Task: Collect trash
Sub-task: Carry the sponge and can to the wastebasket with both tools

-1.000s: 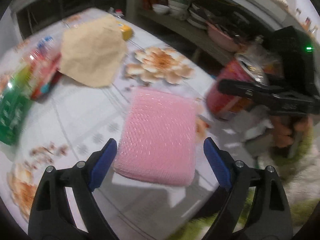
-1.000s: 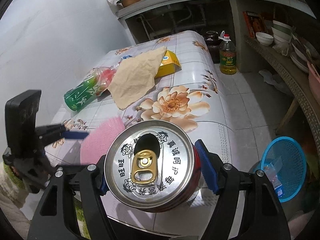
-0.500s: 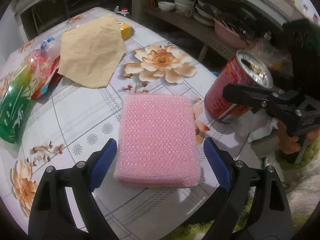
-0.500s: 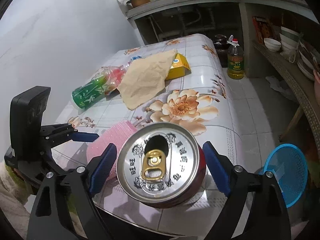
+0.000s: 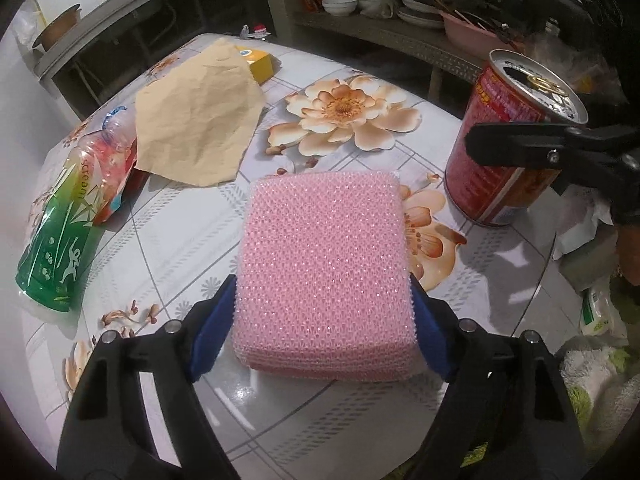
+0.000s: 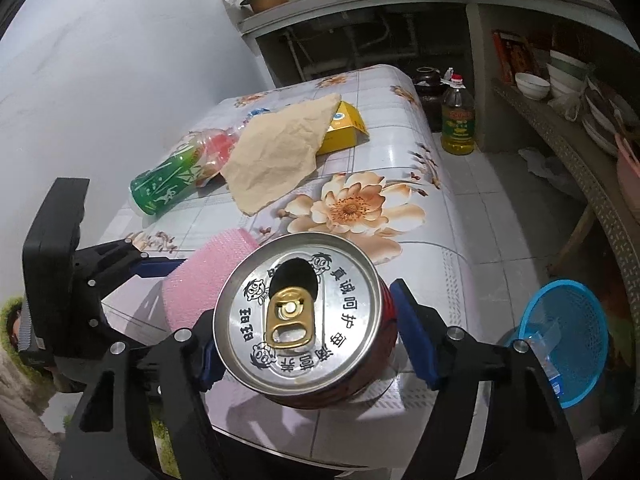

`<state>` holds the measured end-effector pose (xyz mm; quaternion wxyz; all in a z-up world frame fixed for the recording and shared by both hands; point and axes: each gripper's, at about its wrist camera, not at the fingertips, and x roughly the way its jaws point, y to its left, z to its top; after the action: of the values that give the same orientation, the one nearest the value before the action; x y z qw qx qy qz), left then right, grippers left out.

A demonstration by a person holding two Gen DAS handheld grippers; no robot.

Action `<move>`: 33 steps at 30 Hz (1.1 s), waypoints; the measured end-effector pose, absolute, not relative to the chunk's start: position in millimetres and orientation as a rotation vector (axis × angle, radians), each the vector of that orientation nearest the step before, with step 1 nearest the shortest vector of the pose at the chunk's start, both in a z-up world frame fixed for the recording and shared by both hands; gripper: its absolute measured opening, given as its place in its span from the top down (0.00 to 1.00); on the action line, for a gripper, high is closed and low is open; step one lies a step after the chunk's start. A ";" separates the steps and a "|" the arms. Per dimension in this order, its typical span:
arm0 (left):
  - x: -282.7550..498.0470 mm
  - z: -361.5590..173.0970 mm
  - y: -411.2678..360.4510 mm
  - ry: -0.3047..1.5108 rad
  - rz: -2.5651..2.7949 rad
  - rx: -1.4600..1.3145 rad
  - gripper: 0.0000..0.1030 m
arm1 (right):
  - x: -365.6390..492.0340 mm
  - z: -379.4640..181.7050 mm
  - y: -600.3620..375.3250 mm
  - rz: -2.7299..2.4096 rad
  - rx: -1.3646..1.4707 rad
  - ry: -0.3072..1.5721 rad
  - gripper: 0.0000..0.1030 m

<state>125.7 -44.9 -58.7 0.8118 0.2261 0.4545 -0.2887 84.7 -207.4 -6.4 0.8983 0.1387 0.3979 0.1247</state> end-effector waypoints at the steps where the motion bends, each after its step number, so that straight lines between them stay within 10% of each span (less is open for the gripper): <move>1: 126.0 -58.3 -44.5 0.972 -0.615 0.479 0.27 | 83.8 -6.3 -208.7 0.260 0.294 0.818 0.32; 16: 136.4 -11.5 -128.5 0.895 -0.769 0.427 0.28 | 20.6 3.1 -353.8 -0.063 0.570 0.612 0.33; 33: 183.0 -105.1 -407.4 1.225 -0.984 0.513 0.19 | 0.5 -181.3 -527.5 -0.573 1.053 0.809 0.32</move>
<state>183.0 -407.4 -105.1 0.6774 0.2282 0.5452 -0.4380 0.5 -527.5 -181.3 0.7497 0.4818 0.3702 -0.2623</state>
